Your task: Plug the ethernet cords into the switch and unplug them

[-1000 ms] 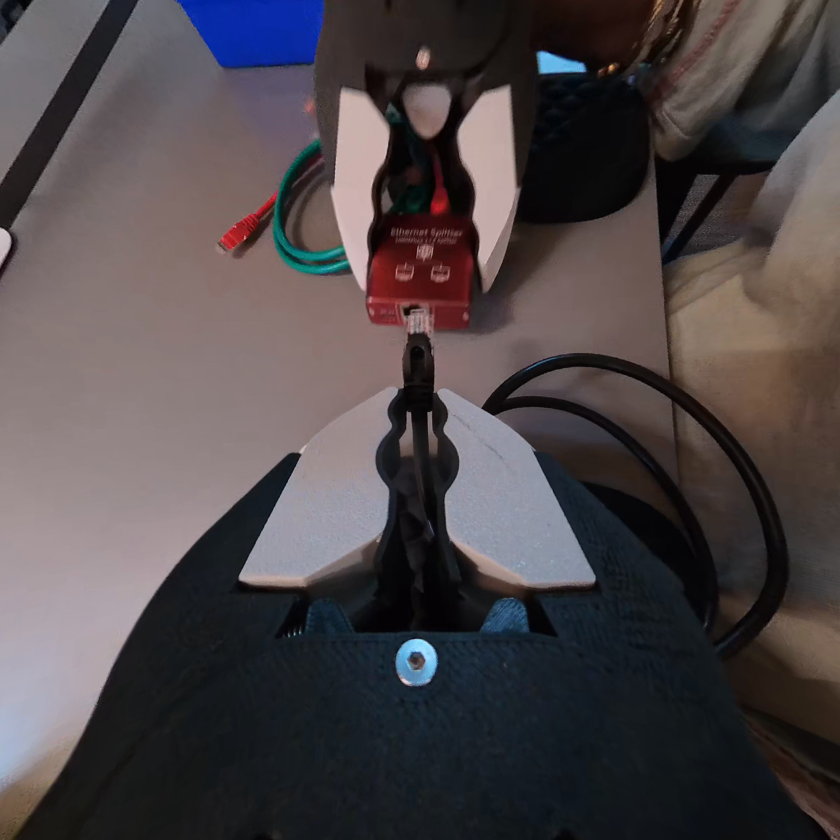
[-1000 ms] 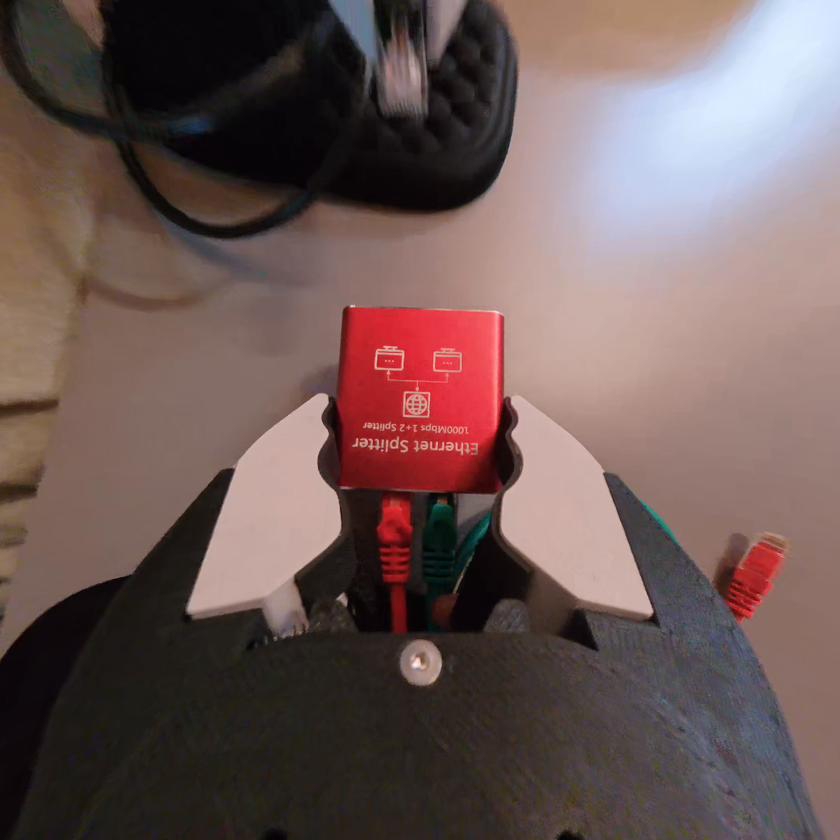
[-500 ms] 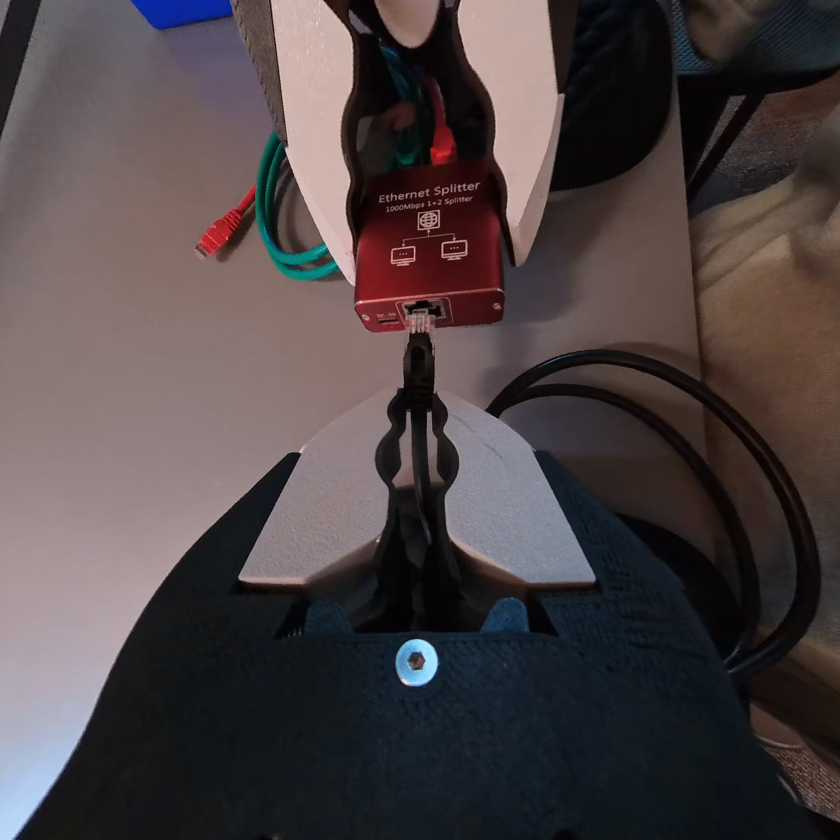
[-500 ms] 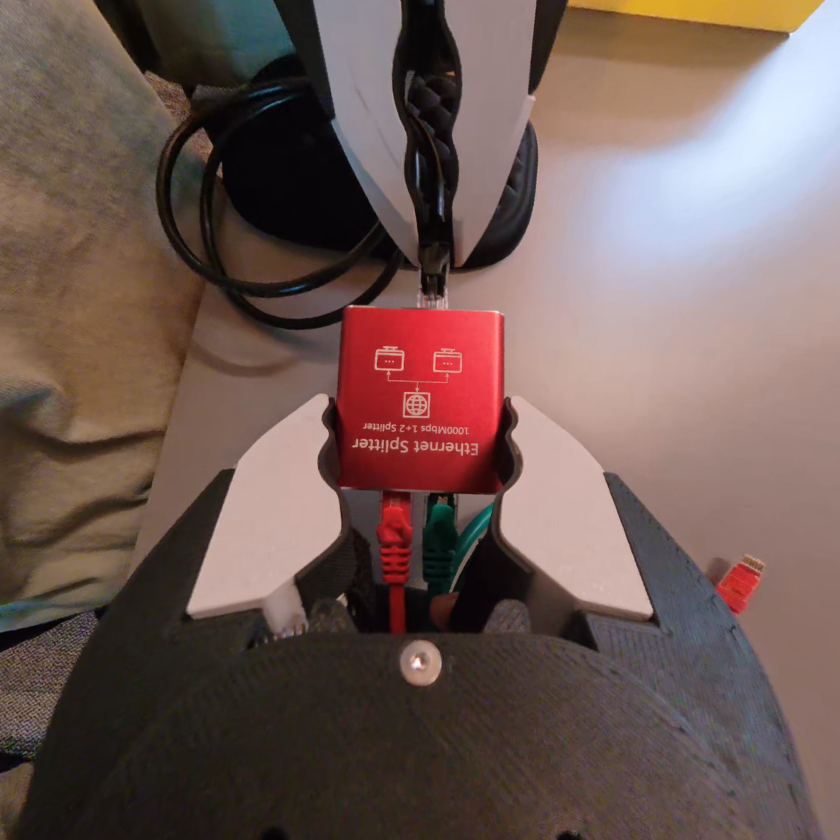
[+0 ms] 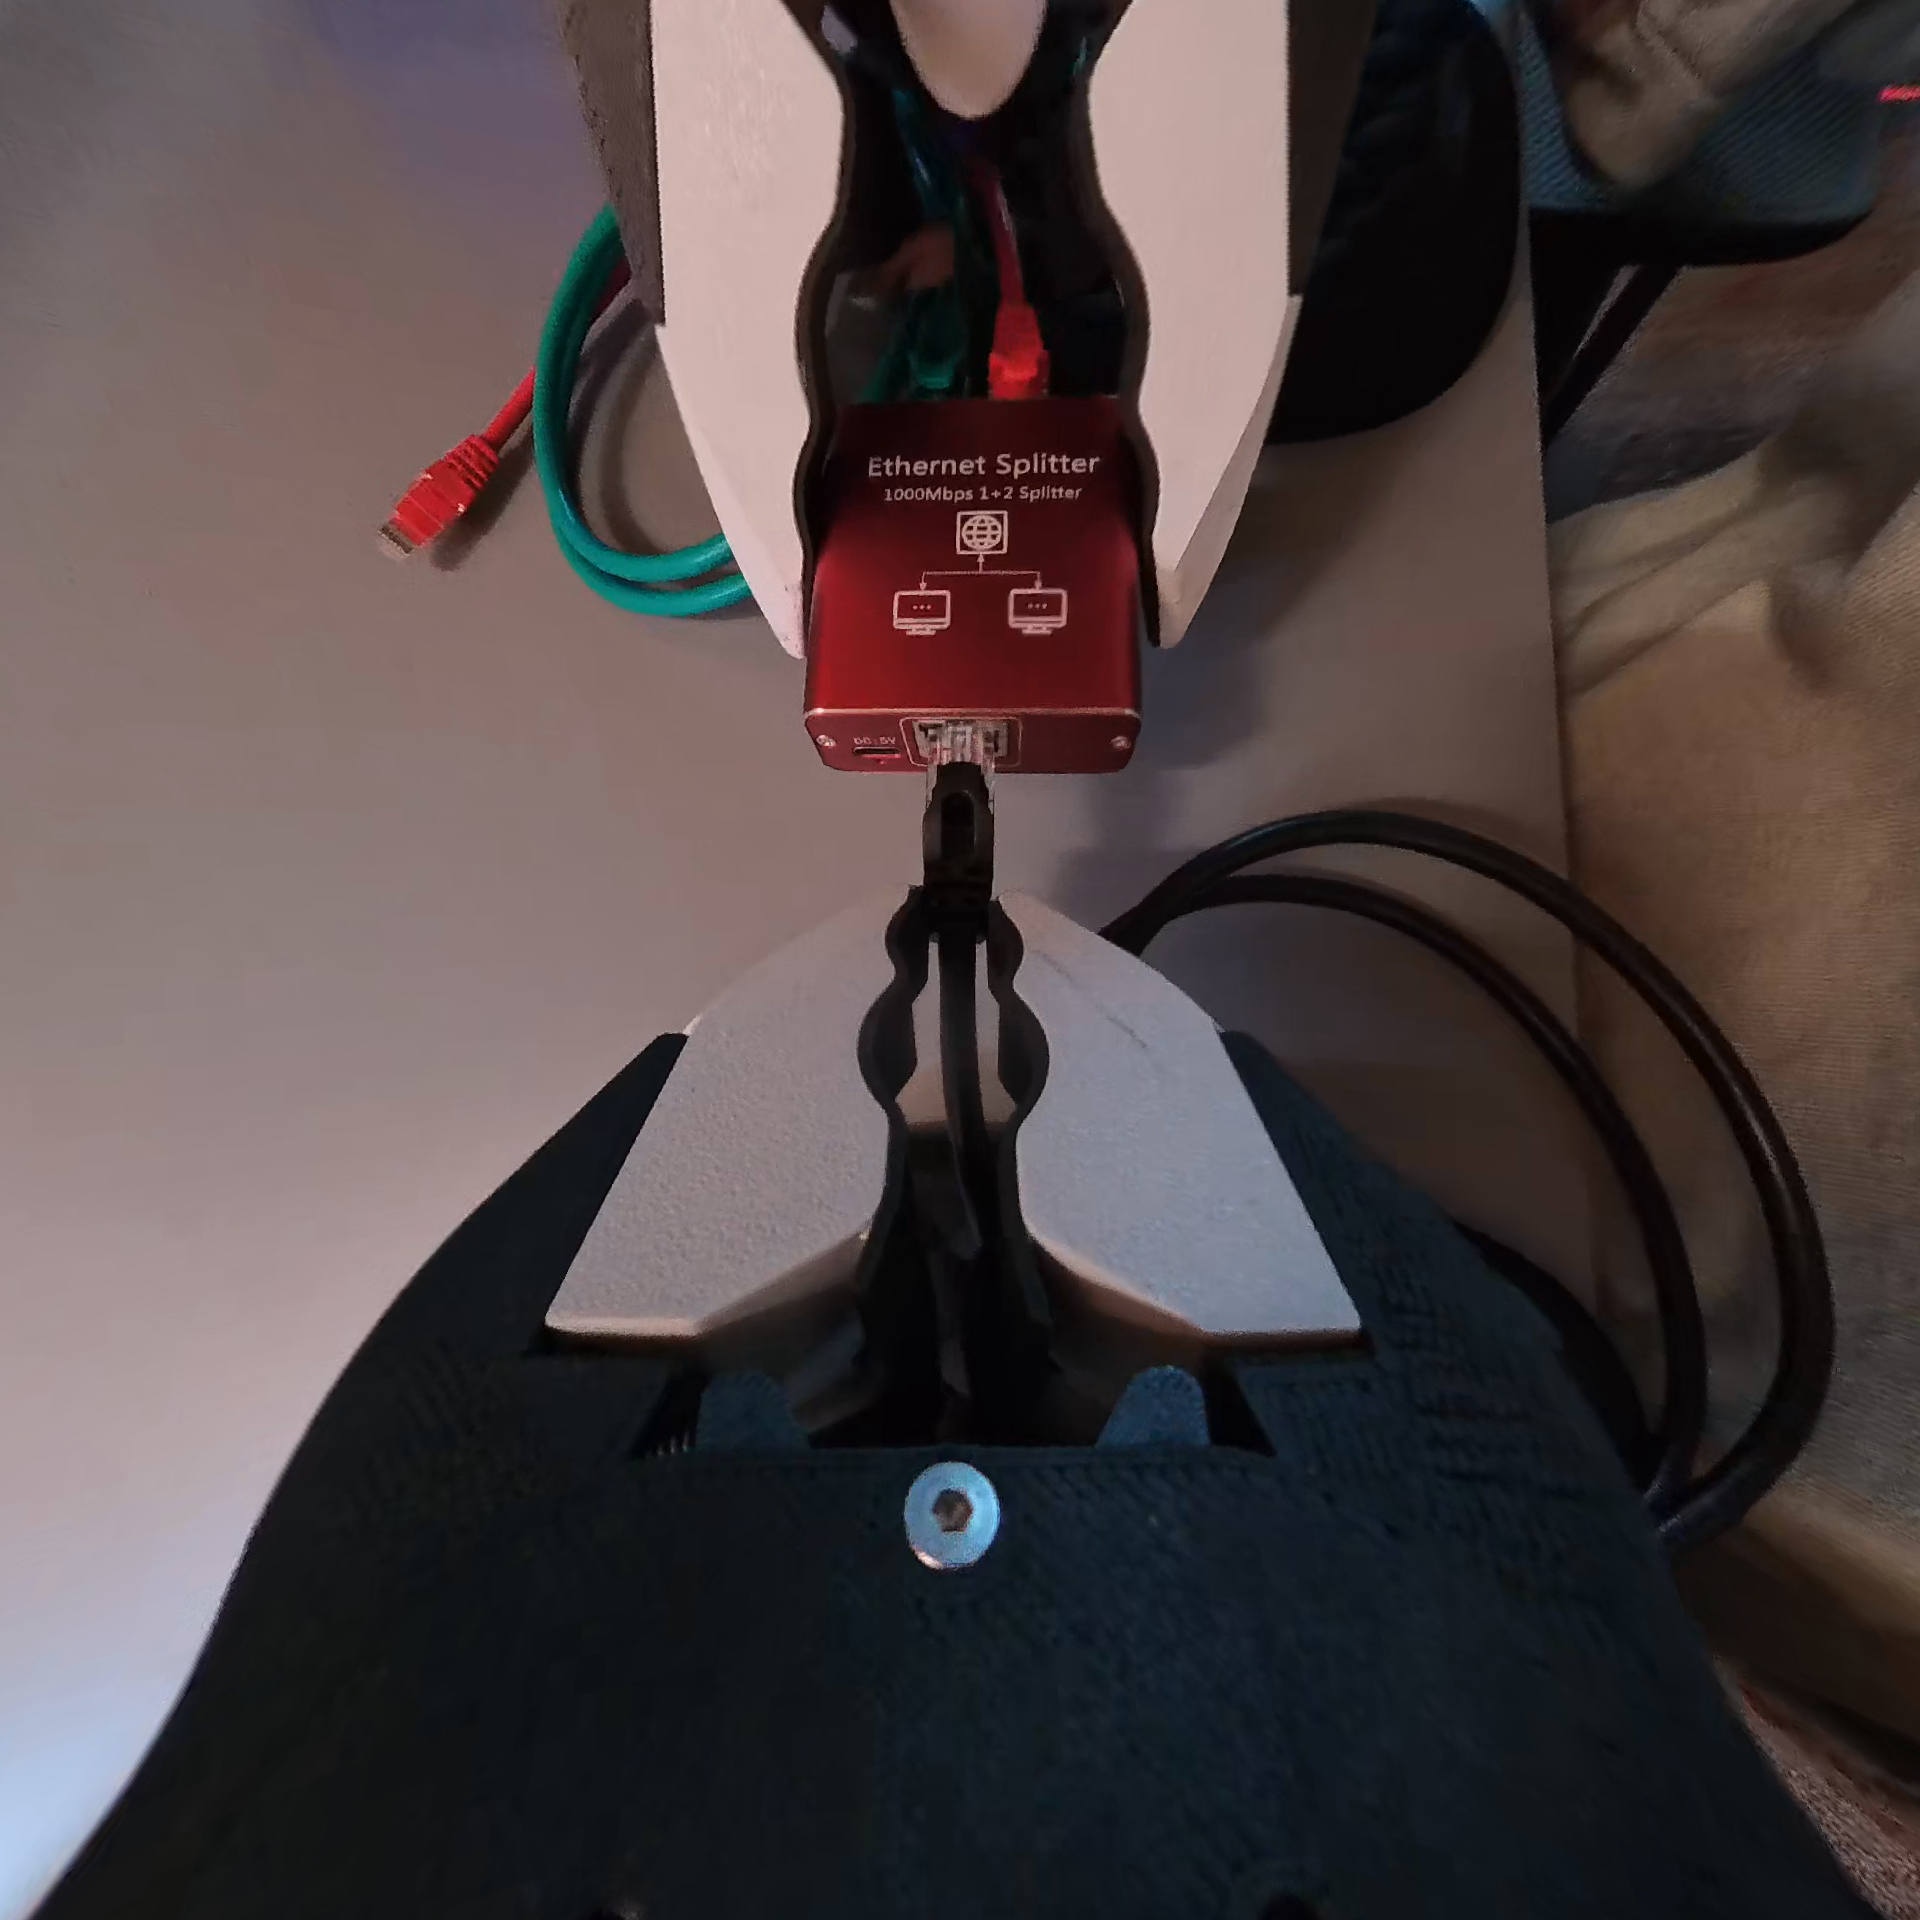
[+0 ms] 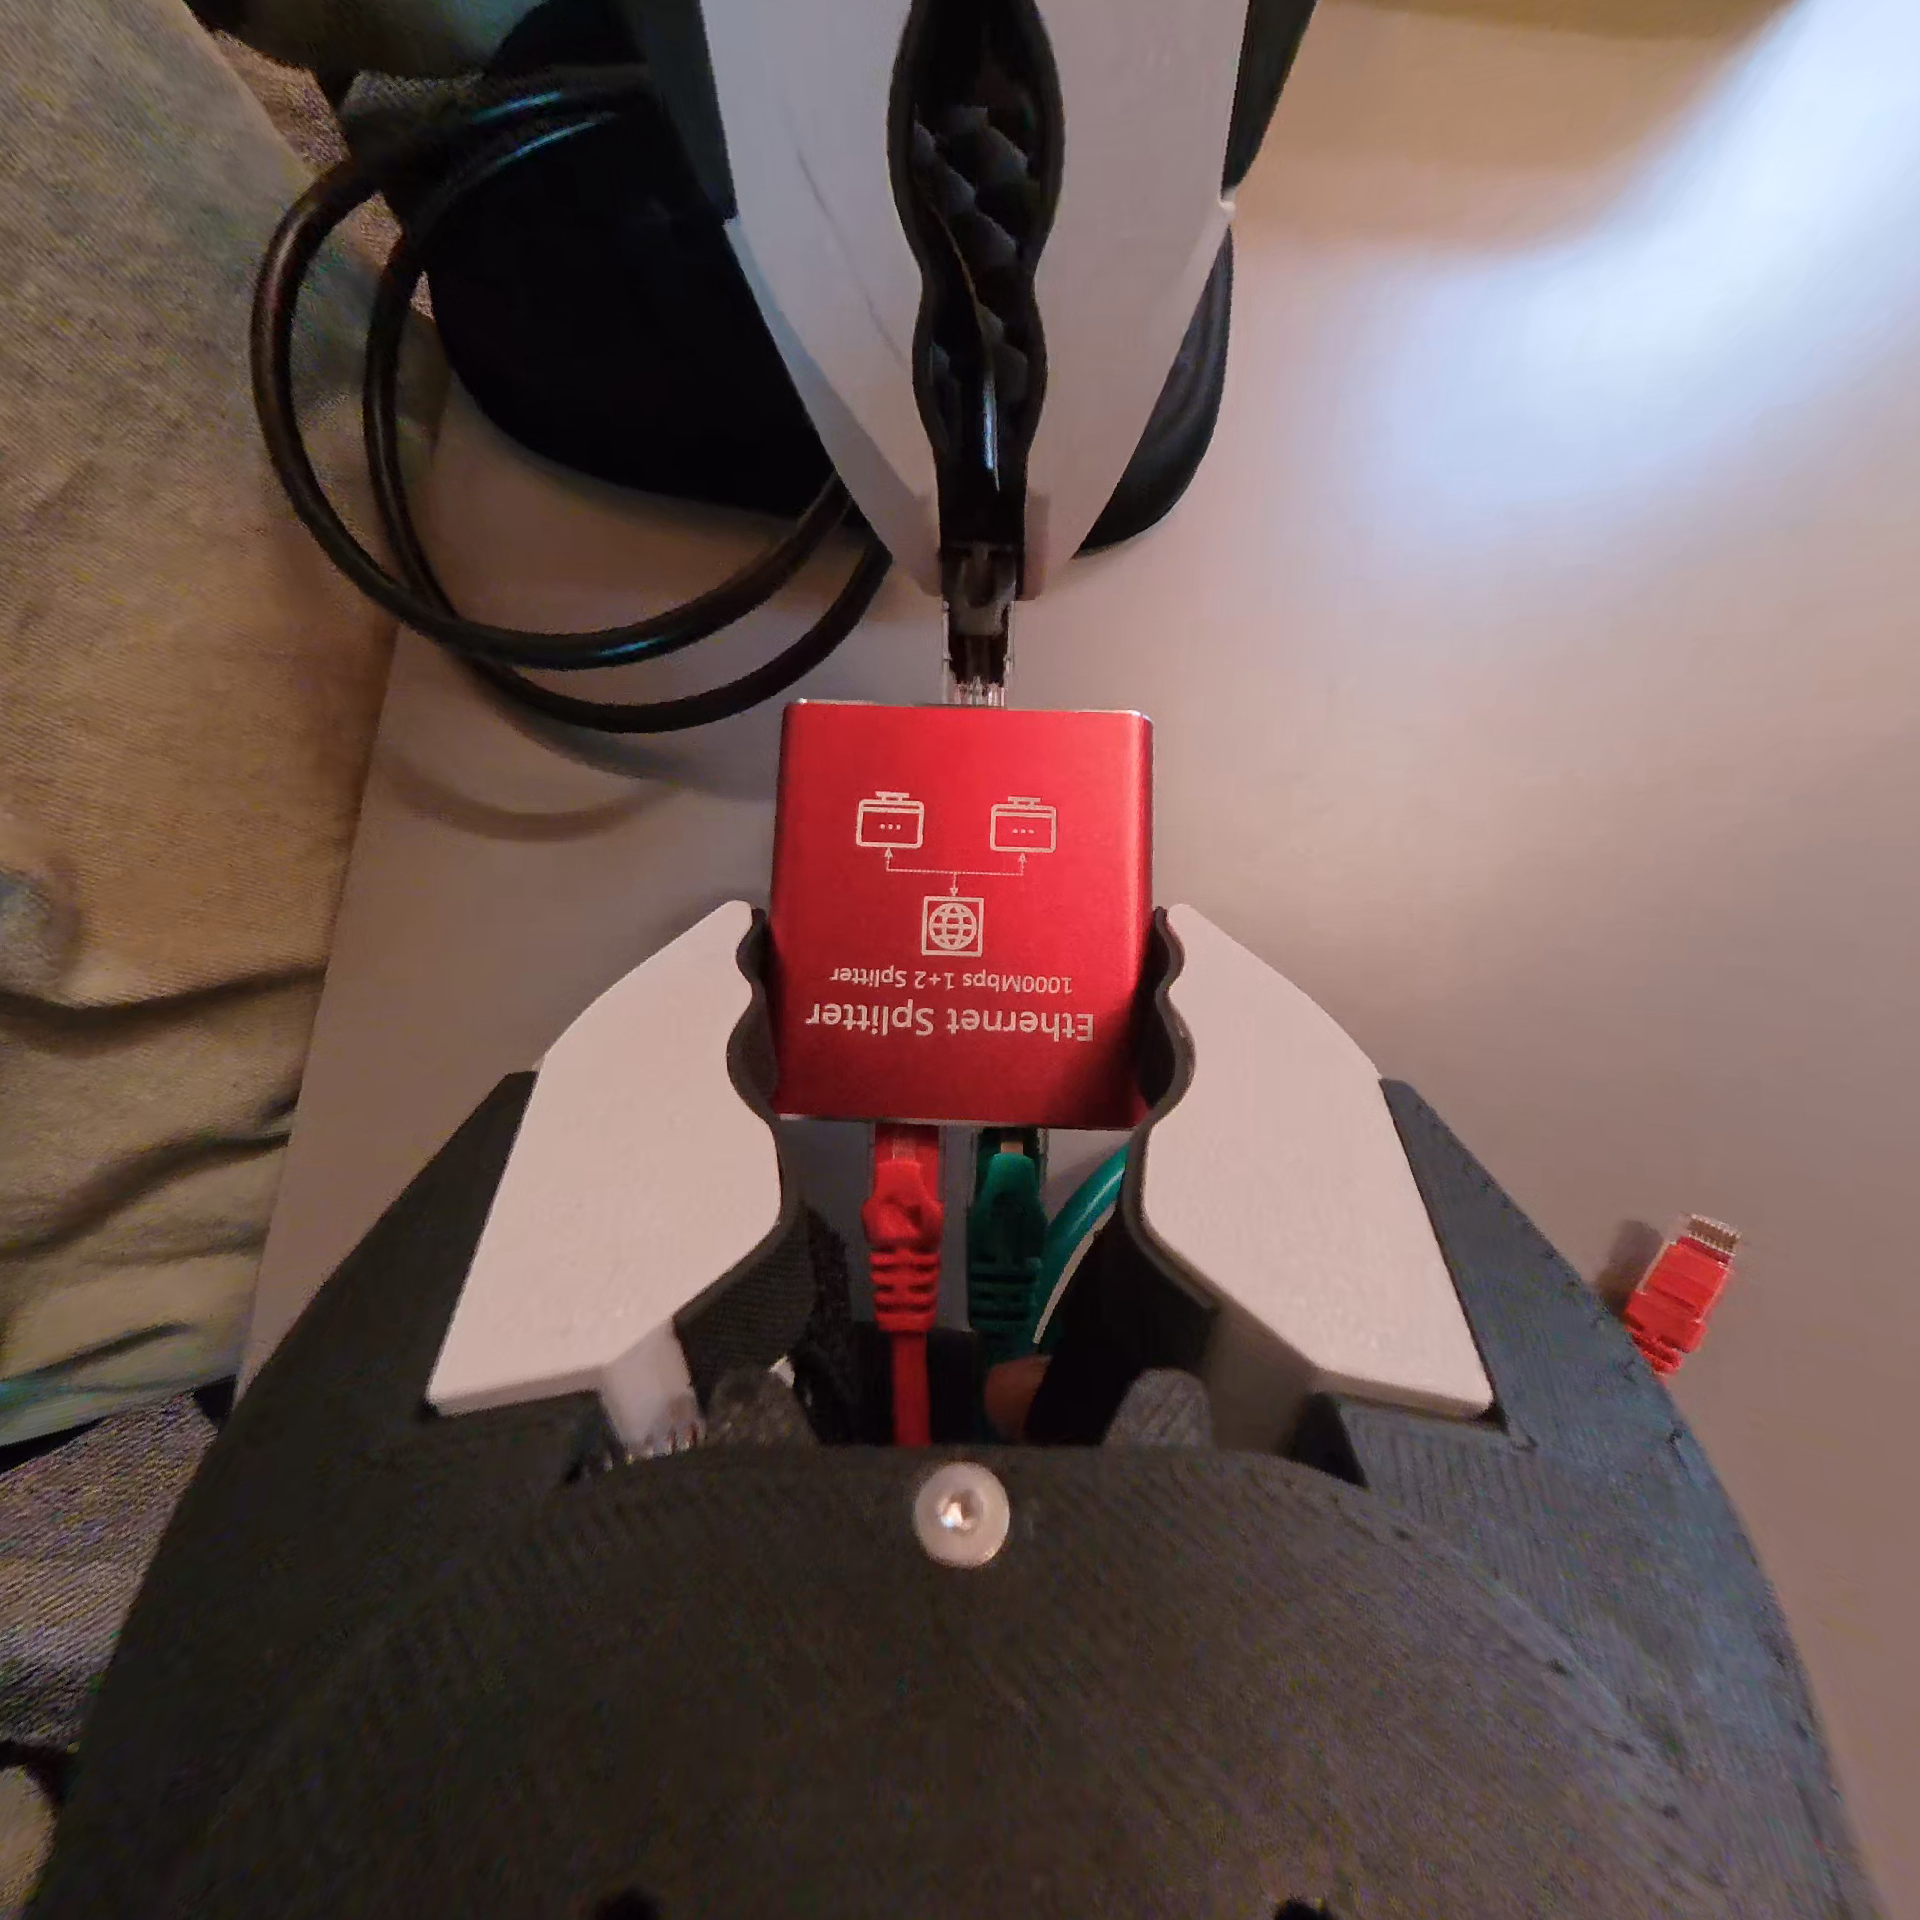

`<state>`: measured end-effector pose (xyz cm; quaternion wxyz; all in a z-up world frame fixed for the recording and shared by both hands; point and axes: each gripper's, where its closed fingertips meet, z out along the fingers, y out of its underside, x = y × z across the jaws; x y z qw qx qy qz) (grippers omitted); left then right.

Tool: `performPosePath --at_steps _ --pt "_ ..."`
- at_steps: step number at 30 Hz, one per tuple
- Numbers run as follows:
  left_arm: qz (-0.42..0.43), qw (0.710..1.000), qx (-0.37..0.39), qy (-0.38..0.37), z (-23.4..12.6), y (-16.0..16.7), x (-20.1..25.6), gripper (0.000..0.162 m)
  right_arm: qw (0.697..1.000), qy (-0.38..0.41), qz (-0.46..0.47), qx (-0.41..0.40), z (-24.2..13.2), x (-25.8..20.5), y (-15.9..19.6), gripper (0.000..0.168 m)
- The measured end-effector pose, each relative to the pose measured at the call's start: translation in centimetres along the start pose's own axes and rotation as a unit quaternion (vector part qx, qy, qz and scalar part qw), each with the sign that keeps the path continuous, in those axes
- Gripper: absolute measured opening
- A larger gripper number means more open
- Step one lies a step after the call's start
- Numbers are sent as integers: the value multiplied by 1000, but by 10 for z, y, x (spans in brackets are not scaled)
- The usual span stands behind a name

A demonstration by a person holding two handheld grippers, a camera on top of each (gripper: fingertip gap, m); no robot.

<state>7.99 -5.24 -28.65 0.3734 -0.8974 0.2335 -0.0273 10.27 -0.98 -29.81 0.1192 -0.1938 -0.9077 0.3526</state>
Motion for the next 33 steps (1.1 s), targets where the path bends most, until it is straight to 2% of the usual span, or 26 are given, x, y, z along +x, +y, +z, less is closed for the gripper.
performPosePath --at_steps 10,16,23,24,27,28,31,33 --pt "4 1000 6 0 2 -5 -1 9 1000 23 -4 16 1 1 -4 69" --pt "20 999 -49 7 14 7 1 9 1000 12 -4 -16 12 0 5 69" --pt "9 999 -32 20 9 5 1 11 1000 13 -3 -9 11 1 1 69" --pt "1 1000 -14 25 4 -1 1 13 1000 15 -4 2 9 1 -4 69" --pt "-25 999 37 -14 -21 -13 -14 49 999 36 -13 31 -3 5 -19 69" --pt "-31 997 59 -40 -33 -15 -21 56 998 52 -16 30 -9 9 -19 69" --pt "-55 979 160 -115 -75 -25 -38 63 996 82 -7 38 -26 20 -17 69" --pt "-66 955 229 -179 -107 -30 -49 64 994 107 -1 34 -37 30 -12 69"
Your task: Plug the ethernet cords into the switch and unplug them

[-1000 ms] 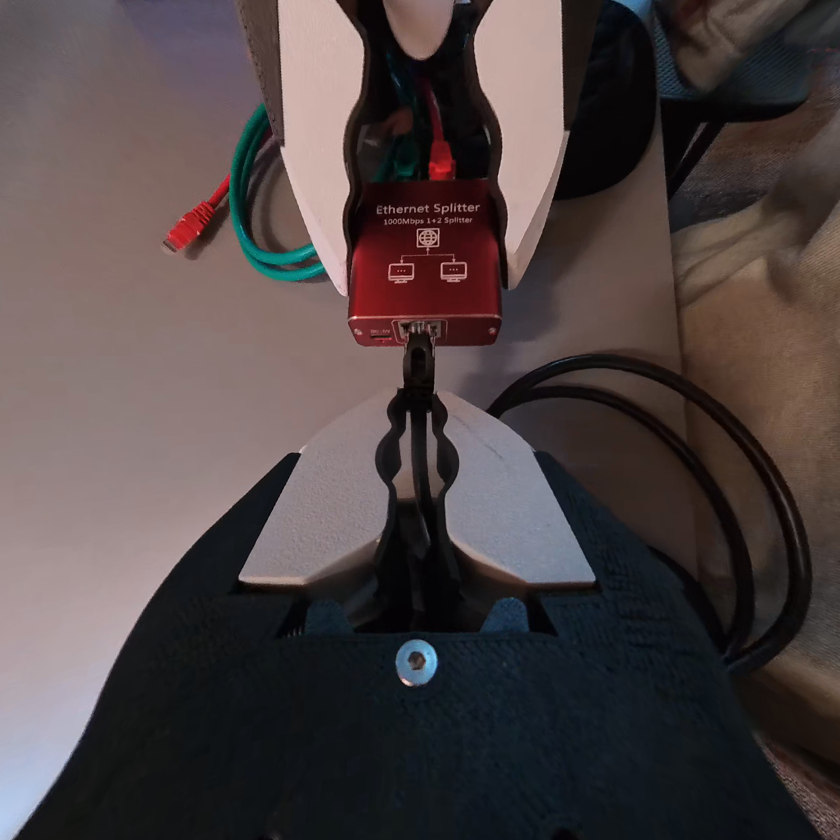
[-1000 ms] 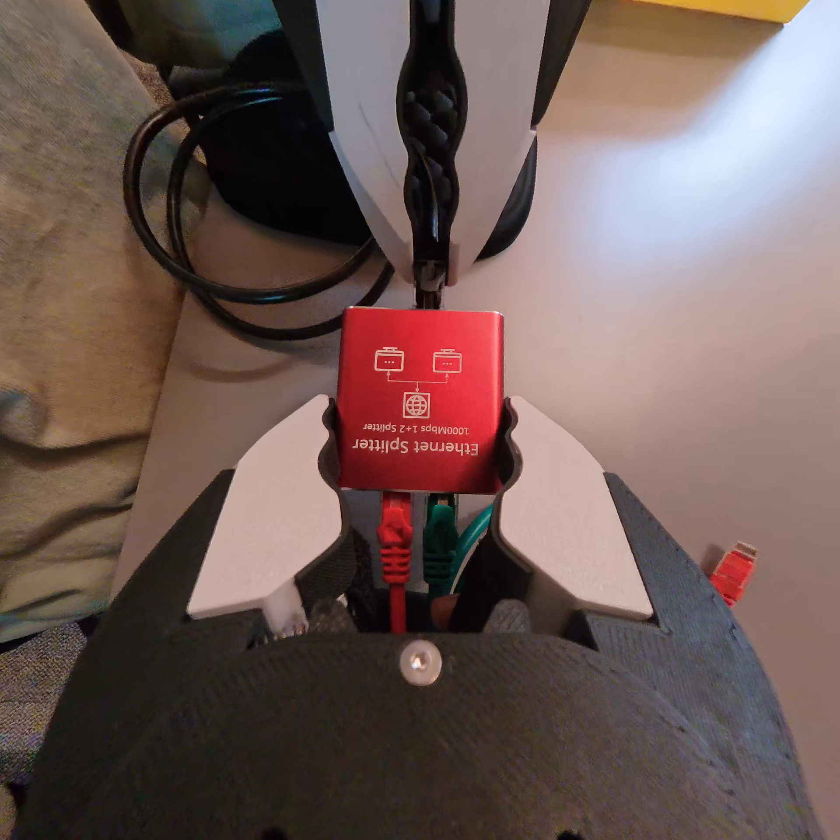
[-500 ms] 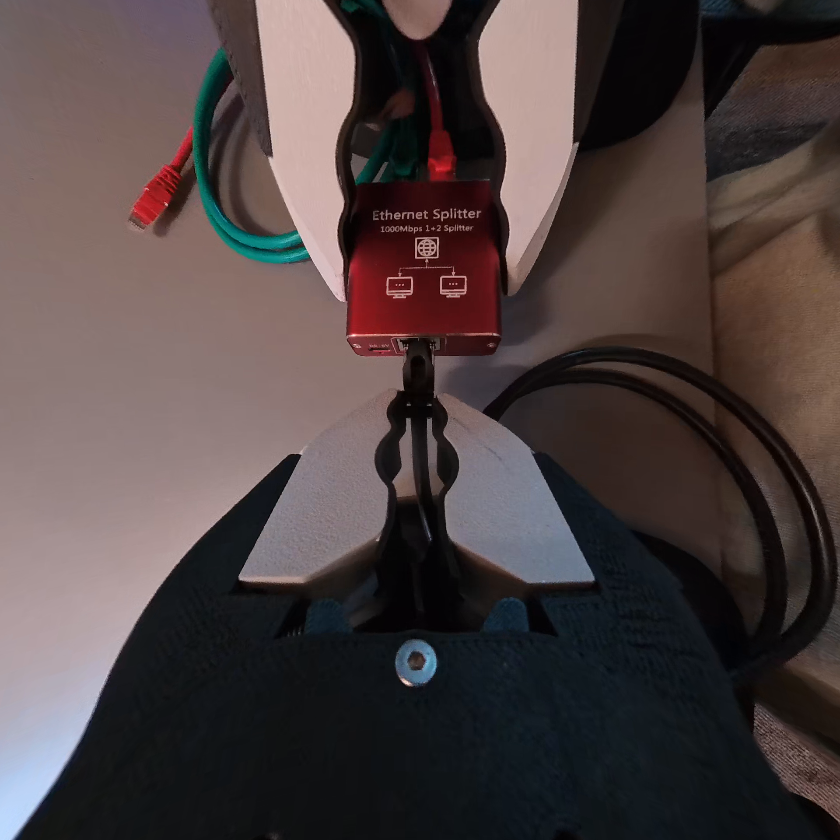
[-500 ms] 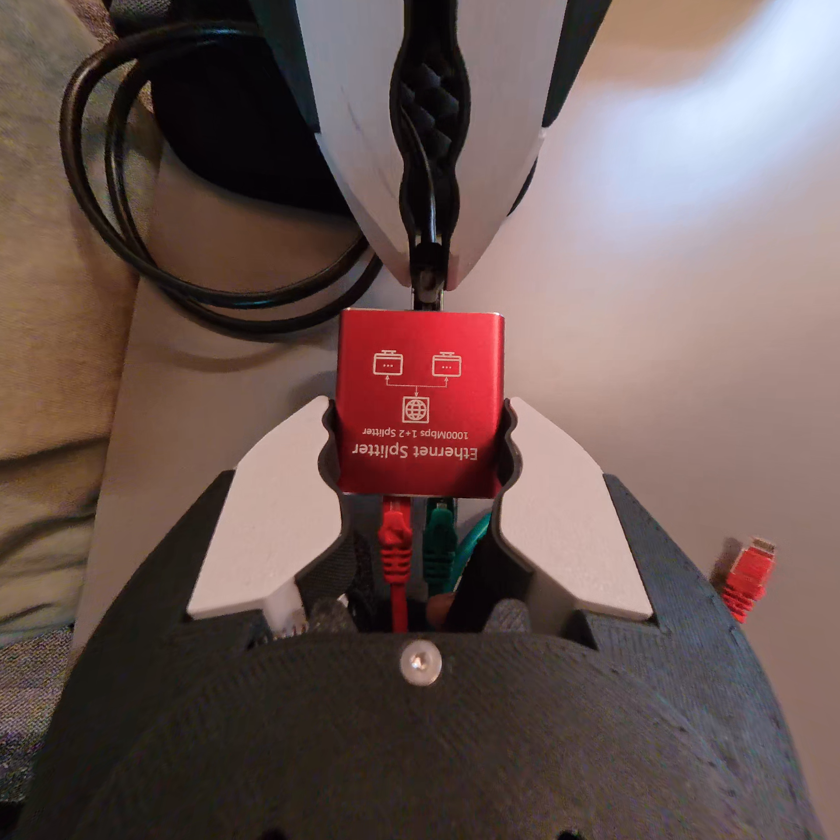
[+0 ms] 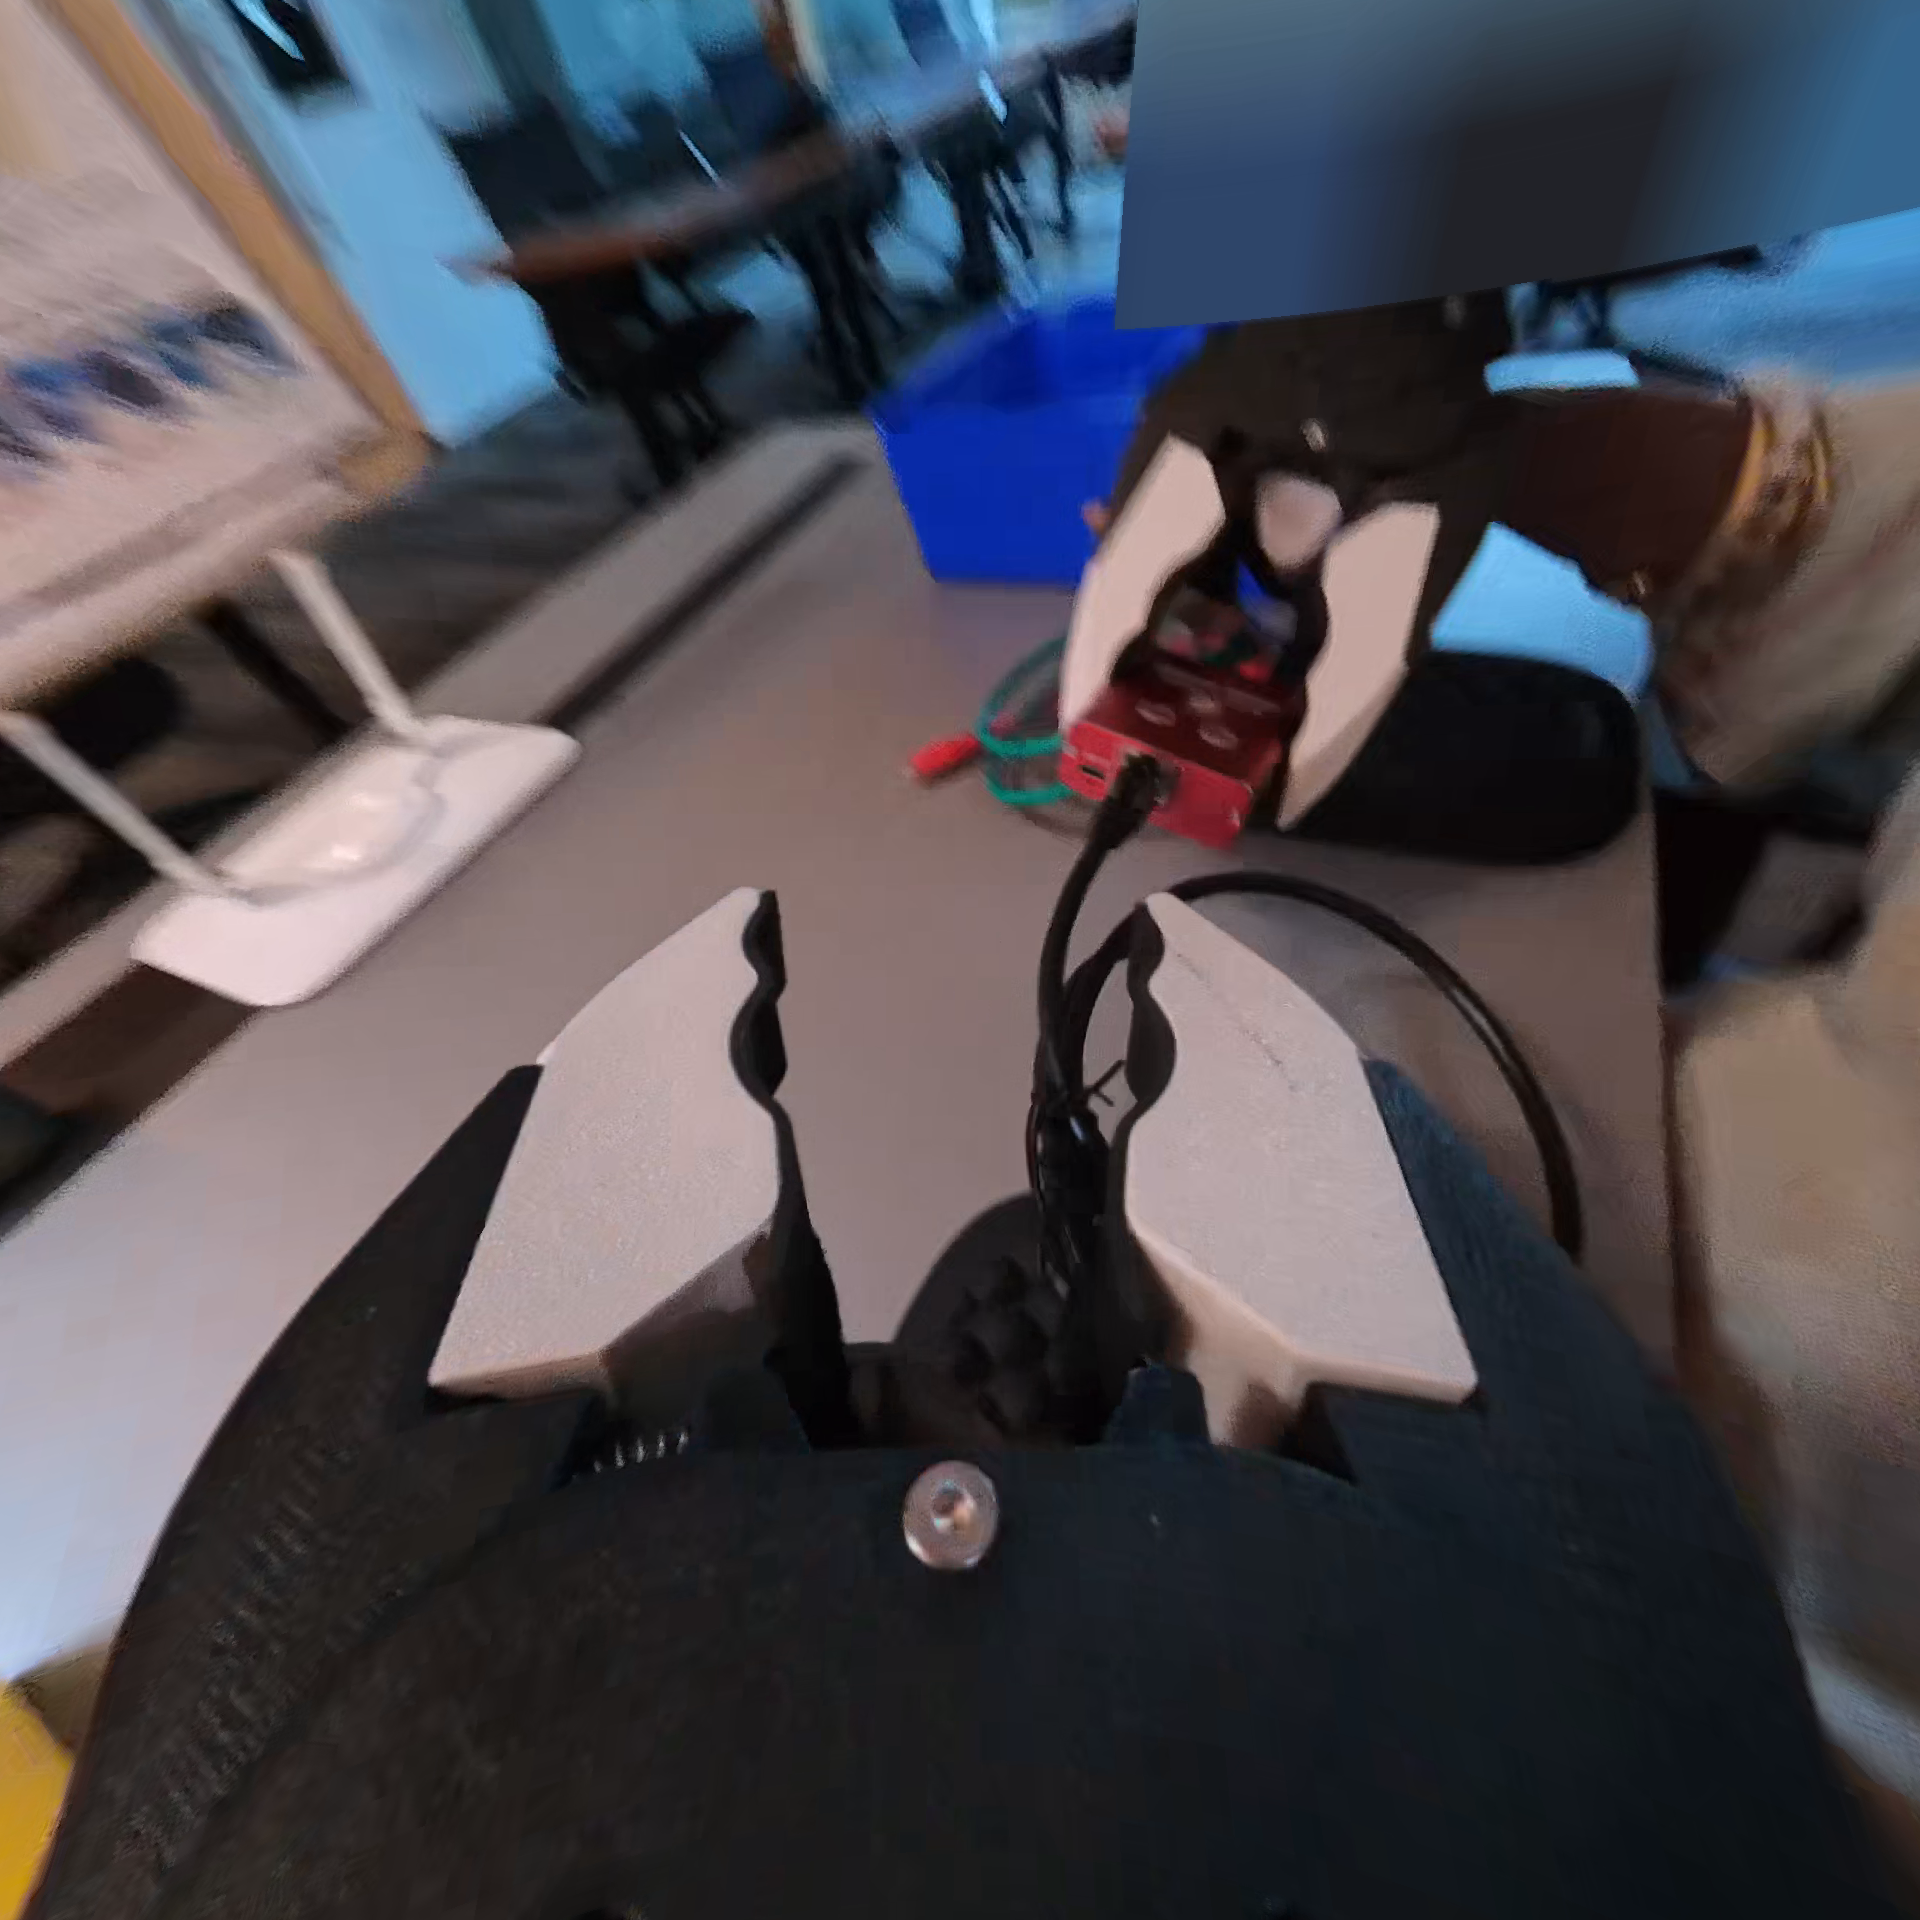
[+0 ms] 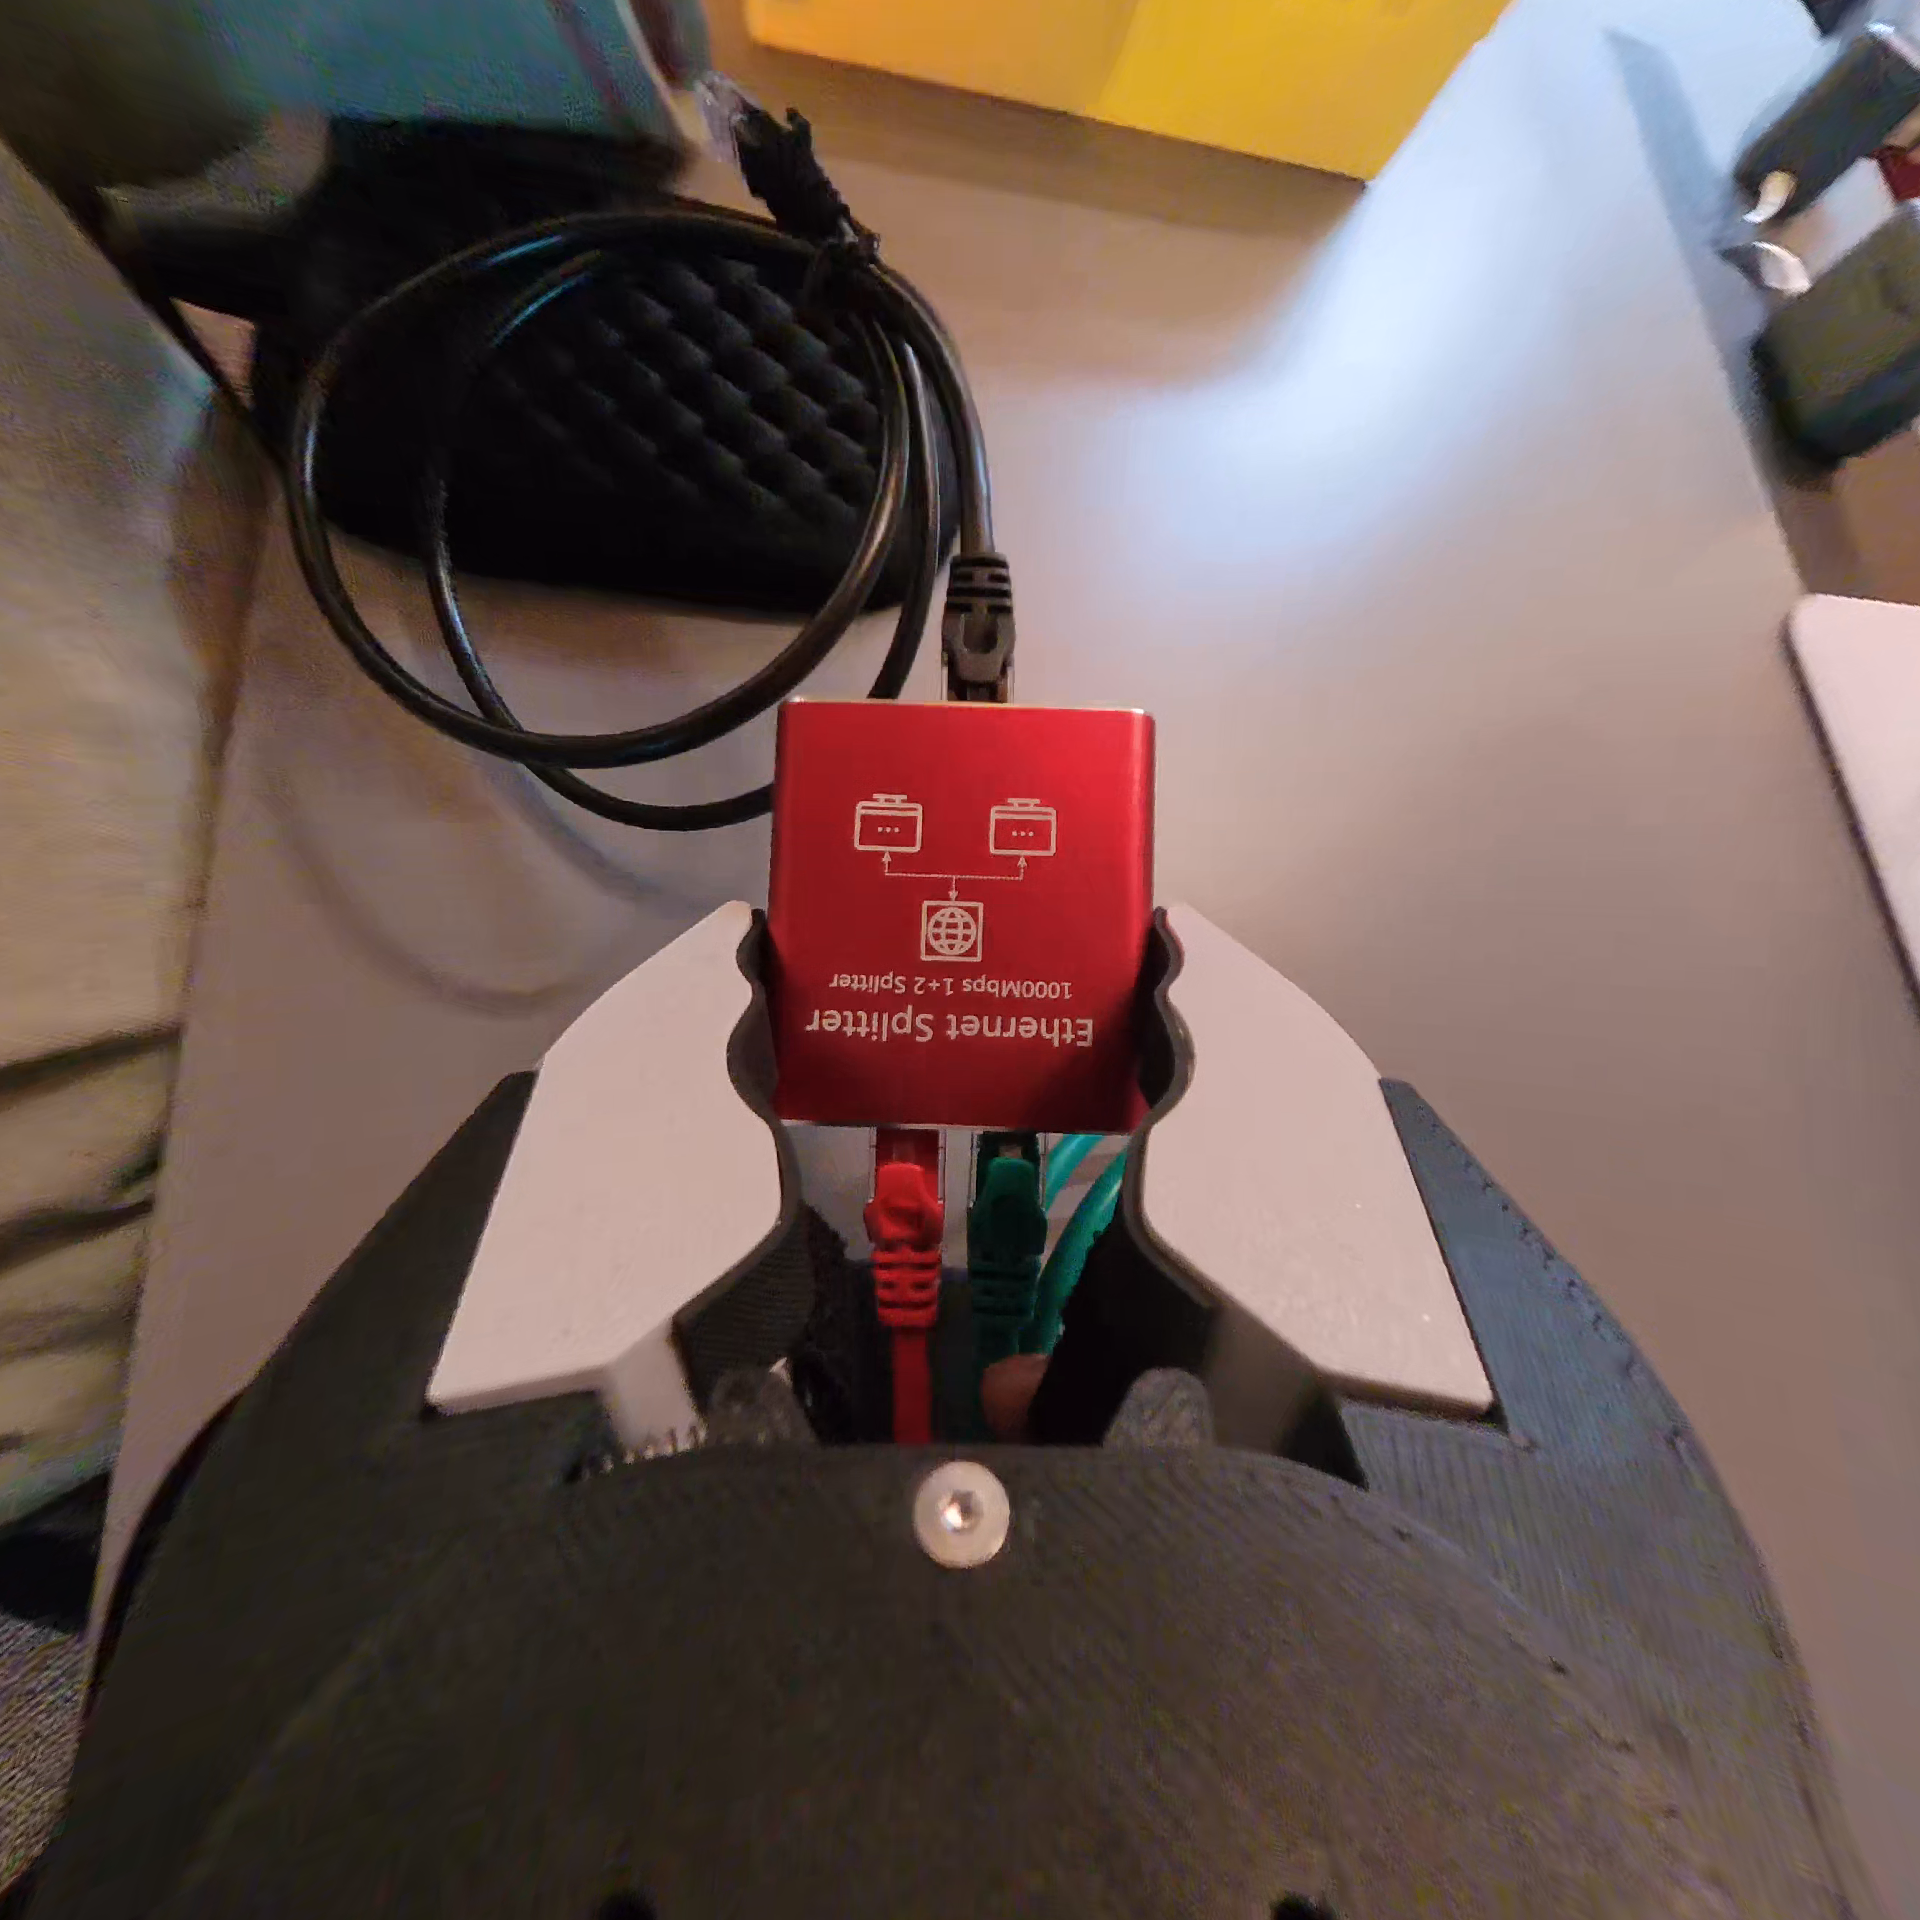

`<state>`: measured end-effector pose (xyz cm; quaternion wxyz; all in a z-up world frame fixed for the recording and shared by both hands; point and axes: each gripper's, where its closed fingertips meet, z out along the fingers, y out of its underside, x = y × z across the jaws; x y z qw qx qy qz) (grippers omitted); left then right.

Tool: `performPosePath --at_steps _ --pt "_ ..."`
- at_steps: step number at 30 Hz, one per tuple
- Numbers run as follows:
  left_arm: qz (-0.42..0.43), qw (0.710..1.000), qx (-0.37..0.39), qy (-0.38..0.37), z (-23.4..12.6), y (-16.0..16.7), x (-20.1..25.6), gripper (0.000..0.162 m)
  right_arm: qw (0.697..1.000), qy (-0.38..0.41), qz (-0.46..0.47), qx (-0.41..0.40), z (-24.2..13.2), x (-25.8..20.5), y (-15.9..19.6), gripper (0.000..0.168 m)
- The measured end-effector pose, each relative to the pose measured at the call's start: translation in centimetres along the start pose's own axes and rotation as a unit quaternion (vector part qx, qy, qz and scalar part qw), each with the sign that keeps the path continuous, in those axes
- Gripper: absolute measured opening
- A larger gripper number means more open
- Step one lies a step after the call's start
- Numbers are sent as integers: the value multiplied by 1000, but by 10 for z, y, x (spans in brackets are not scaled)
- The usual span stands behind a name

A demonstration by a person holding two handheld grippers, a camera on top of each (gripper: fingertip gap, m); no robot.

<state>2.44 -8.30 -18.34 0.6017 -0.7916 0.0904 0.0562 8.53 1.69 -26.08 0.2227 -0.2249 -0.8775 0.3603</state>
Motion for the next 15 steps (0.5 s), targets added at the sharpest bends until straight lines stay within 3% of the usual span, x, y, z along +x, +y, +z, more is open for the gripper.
performPosePath --at_steps 6,11,15 --pt "-37 977 159 -134 -59 -24 -44 59 998 64 2 -5 -22 30 2 69" --pt "-58 959 177 -213 -84 -20 -74 55 997 70 21 -17 -17 39 13 69" --pt "-39 958 178 -222 -85 -22 -73 52 997 68 33 -21 -9 41 20 69"
